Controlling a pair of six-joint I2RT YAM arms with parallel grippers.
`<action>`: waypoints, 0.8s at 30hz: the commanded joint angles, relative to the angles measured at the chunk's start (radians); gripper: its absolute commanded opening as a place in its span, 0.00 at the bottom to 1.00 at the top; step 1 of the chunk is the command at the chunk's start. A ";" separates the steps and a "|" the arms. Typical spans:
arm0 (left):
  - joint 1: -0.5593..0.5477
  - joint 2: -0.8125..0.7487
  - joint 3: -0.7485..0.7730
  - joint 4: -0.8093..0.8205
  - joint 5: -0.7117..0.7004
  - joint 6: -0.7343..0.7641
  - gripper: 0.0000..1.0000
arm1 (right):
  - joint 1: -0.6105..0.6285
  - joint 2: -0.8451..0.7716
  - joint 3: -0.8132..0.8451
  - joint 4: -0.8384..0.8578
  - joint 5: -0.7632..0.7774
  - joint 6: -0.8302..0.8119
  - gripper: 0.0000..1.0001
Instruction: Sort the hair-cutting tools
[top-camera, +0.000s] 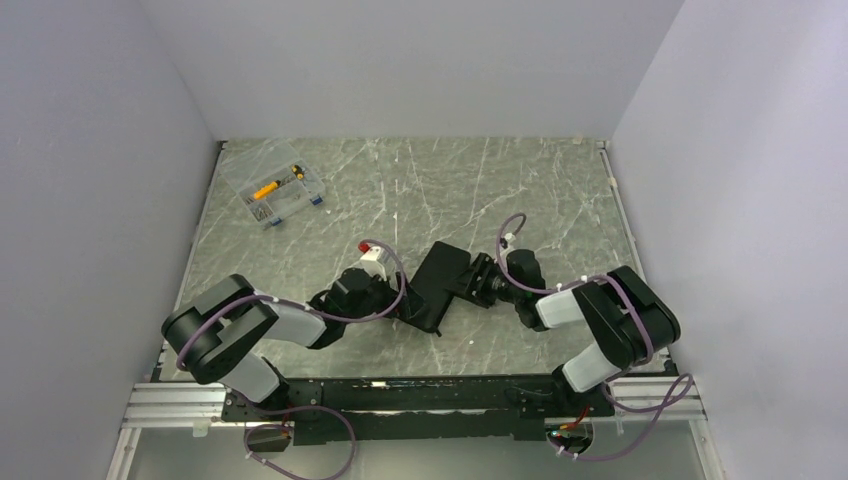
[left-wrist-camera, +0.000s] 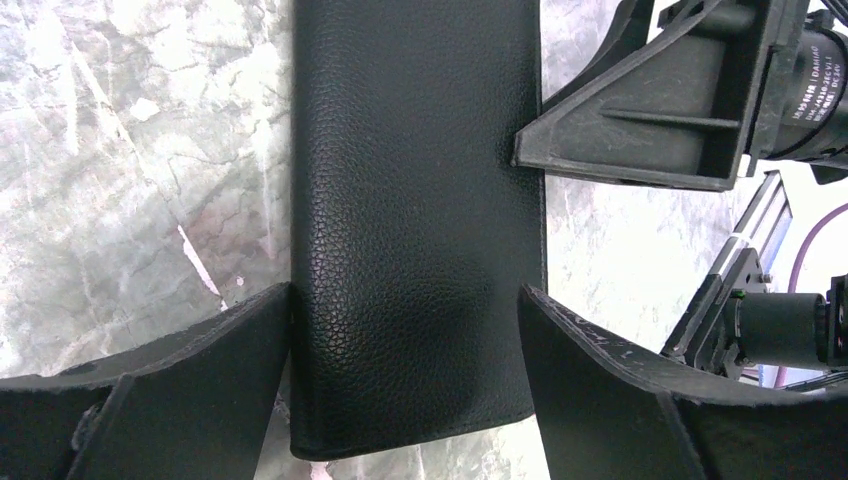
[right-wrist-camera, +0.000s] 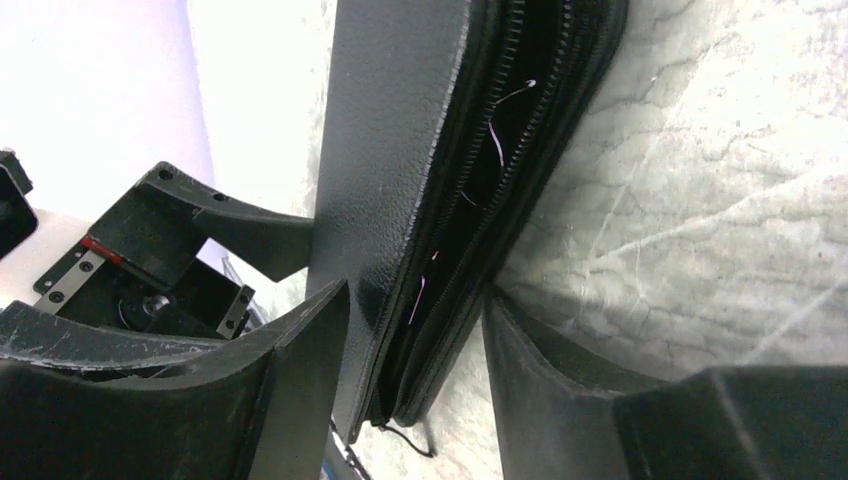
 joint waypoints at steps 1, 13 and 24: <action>-0.012 0.019 -0.026 0.074 0.075 -0.013 0.86 | 0.025 0.129 -0.043 -0.183 0.038 -0.040 0.53; 0.051 -0.199 -0.072 -0.195 -0.047 0.011 0.99 | 0.027 0.296 0.006 -0.120 0.022 -0.077 0.40; 0.208 -0.025 -0.106 0.051 0.243 -0.086 0.99 | 0.027 0.334 0.016 -0.094 -0.017 -0.127 0.41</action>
